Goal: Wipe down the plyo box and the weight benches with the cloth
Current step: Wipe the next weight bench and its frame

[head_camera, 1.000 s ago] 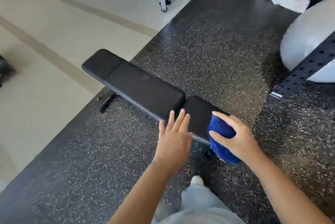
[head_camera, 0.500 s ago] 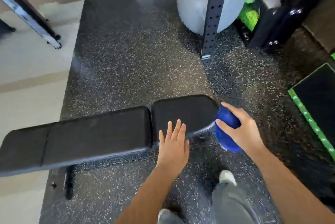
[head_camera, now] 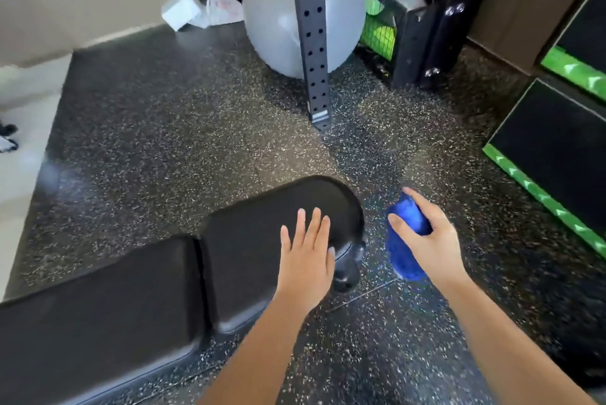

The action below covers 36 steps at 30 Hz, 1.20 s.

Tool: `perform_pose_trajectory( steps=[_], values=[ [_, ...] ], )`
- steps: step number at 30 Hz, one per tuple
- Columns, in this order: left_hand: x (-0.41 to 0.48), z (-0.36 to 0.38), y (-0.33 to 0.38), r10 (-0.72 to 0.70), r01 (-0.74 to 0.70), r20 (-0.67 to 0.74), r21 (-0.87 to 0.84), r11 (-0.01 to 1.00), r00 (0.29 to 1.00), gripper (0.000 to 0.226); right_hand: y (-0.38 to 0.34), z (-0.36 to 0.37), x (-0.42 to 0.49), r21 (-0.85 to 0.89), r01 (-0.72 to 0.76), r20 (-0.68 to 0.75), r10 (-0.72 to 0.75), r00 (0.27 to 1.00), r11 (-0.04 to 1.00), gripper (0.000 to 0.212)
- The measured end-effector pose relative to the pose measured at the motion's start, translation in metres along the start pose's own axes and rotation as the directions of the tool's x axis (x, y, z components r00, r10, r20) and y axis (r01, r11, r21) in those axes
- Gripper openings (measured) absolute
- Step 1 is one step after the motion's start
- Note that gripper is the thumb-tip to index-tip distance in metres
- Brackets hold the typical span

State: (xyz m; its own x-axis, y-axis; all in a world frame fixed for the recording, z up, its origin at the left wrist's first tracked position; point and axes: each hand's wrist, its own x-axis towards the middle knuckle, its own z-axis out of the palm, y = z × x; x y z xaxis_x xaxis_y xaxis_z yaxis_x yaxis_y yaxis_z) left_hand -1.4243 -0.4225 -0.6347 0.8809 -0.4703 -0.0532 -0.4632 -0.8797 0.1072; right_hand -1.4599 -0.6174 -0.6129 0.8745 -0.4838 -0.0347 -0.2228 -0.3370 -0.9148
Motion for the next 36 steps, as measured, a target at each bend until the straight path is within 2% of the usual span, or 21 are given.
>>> perform_pose_trajectory(
  steps=[3,9,12,16,19,22,25,27,29,31,34,36],
  values=[
    [0.026,0.04,-0.007,0.059,-0.055,-0.071,0.051,0.997,0.996,0.052,0.033,0.032,0.019,0.028,0.057,-0.053,-0.055,0.997,0.998,0.052],
    [0.034,0.079,-0.014,0.019,0.001,-0.32,0.063,0.998,0.947,0.055,0.069,0.093,0.025,0.168,0.158,-0.107,-0.142,0.984,0.973,0.057],
    [0.035,0.086,-0.015,0.051,-0.008,-0.376,0.115,0.993,0.925,0.056,0.081,0.112,0.02,0.259,0.208,-0.169,-0.168,0.971,0.943,0.06],
    [0.04,0.093,-0.018,0.052,-0.006,-0.426,0.108,0.994,0.903,0.058,0.091,0.119,0.02,0.257,0.258,-0.18,-0.216,0.96,0.931,0.062],
    [0.038,0.096,-0.018,0.094,-0.032,-0.449,0.145,0.989,0.889,0.057,0.093,0.115,0.031,0.261,0.286,-0.108,-0.267,0.958,0.922,0.051],
    [0.039,0.098,-0.017,0.114,-0.04,-0.457,0.168,0.985,0.882,0.056,0.089,0.105,0.058,0.305,0.295,0.031,-0.319,0.947,0.906,0.042],
    [0.039,0.098,-0.018,0.107,-0.036,-0.469,0.156,0.987,0.877,0.056,0.079,0.094,0.096,0.384,0.188,0.271,-0.305,0.913,0.904,0.028],
    [0.041,0.097,-0.019,0.095,-0.034,-0.474,0.136,0.99,0.875,0.057,0.074,0.093,0.109,0.435,0.126,0.37,-0.304,0.878,0.892,0.025],
    [0.042,0.097,-0.018,0.087,-0.023,-0.478,0.137,0.99,0.874,0.058,0.079,0.094,0.105,0.468,0.135,0.336,-0.317,0.887,0.874,0.028],
    [0.041,0.098,-0.016,0.08,-0.018,-0.481,0.132,0.991,0.873,0.057,0.093,0.093,0.084,0.47,0.234,0.217,-0.369,0.904,0.851,0.034],
    [0.041,0.096,-0.015,0.071,-0.014,-0.479,0.123,0.992,0.875,0.057,0.105,0.096,0.051,0.326,0.424,0.067,-0.468,0.881,0.845,0.043],
    [0.042,0.095,-0.014,0.068,-0.009,-0.479,0.123,0.992,0.875,0.057,0.103,0.099,0.053,0.3,0.455,0.047,-0.489,0.871,0.838,0.044]
  ],
)
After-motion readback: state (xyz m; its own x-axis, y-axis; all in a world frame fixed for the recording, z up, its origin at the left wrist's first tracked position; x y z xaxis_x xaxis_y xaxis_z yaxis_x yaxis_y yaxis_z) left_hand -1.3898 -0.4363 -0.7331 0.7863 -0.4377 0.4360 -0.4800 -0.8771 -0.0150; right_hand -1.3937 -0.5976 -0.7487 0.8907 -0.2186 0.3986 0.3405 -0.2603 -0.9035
